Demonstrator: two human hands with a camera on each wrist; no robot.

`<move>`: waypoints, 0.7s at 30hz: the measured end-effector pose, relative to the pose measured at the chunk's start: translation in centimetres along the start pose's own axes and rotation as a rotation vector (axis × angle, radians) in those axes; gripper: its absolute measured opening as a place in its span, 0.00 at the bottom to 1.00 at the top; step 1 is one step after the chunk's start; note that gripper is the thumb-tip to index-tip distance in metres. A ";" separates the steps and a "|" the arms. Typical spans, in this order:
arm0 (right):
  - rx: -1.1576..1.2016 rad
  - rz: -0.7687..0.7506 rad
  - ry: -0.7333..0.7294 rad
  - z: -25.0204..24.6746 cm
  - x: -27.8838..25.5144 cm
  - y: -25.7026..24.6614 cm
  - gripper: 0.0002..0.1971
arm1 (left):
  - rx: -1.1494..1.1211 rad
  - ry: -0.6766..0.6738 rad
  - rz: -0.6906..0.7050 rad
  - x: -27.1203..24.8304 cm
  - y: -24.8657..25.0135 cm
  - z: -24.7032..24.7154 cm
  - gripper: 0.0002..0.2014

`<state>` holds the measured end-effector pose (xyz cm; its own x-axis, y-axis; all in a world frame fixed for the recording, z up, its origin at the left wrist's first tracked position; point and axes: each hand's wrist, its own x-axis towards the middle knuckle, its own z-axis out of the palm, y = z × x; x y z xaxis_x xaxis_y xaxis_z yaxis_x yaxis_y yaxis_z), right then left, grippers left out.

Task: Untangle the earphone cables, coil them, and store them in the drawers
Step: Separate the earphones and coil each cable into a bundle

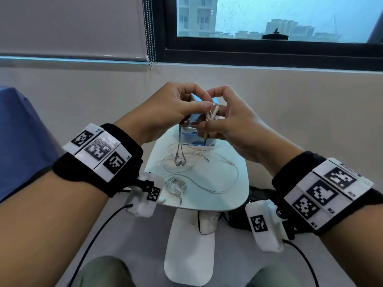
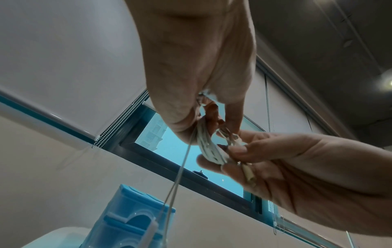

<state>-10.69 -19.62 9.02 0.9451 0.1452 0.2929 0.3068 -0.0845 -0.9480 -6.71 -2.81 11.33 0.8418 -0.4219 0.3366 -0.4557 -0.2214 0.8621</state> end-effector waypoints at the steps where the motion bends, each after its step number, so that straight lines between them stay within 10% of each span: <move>1: -0.040 -0.018 0.011 0.0 0.0 -0.3 0.29 | 0.004 0.025 0.005 0.1 0.2 0.1 0.05; 8: -0.352 0.007 0.004 -0.6 0.6 -1.5 0.26 | 0.061 0.227 0.035 0.8 0.2 -0.4 0.08; 15: -0.837 -0.121 0.118 -2.1 0.6 -2.1 0.02 | 0.225 0.217 -0.028 0.9 -0.6 -0.3 0.05; 21: -1.036 -0.331 0.266 -3.1 1.0 0.0 0.03 | 0.269 -0.093 -0.111 0.7 -0.8 -0.1 0.07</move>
<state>-9.42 -22.55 9.74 0.7554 0.1082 0.6462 0.3766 -0.8788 -0.2931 -5.79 -2.86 10.93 0.8663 -0.4579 0.1997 -0.4333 -0.4899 0.7565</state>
